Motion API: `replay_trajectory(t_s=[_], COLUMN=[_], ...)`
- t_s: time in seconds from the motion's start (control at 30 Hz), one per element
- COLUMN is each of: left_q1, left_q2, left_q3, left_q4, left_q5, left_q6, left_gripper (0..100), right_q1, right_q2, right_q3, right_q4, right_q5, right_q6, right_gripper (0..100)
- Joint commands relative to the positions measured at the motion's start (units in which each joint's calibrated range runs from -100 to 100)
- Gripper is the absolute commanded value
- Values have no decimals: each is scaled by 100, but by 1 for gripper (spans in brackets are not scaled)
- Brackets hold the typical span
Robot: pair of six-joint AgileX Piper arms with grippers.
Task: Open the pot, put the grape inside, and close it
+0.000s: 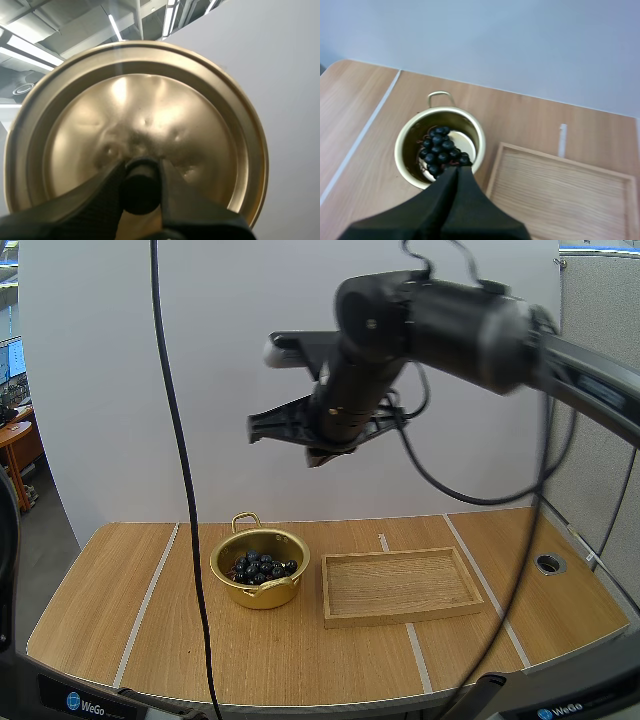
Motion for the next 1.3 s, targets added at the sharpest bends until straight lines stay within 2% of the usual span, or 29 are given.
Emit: replay_trajectory(t_s=[0.0, 0.13, 0.23, 0.37, 0.53, 0.77, 1.27], left_q1=[-19, -19, -19, -19, -19, -19, -19], left_q2=[-39, -39, -39, -39, -39, -39, -39], left_q3=[-56, -56, -56, -56, -56, -56, -56], left_q4=[42, 42, 42, 42, 42, 42, 30], left_q5=[-201, -201, -201, -201, -201, -201, -201], left_q6=[-26, -26, -26, -26, -26, -26, -26], left_gripper=[0, 0, 0, 0, 0, 0, 0], right_q1=[4, -90, -437, -647, -685, -685, -685], right_q2=[-796, -1497, -1859, -2323, -2836, -3305, -3422], right_q3=[576, 1124, 1432, 1669, 1681, 1681, 1681], right_q4=[-611, -850, -617, -319, -138, 22, -170], right_q5=[161, 161, 176, 394, 1056, 1056, 1056], right_q6=[489, 689, 689, 440, 199, 199, 165], right_gripper=[0, 0, 0, 0, 0, 0, 0])
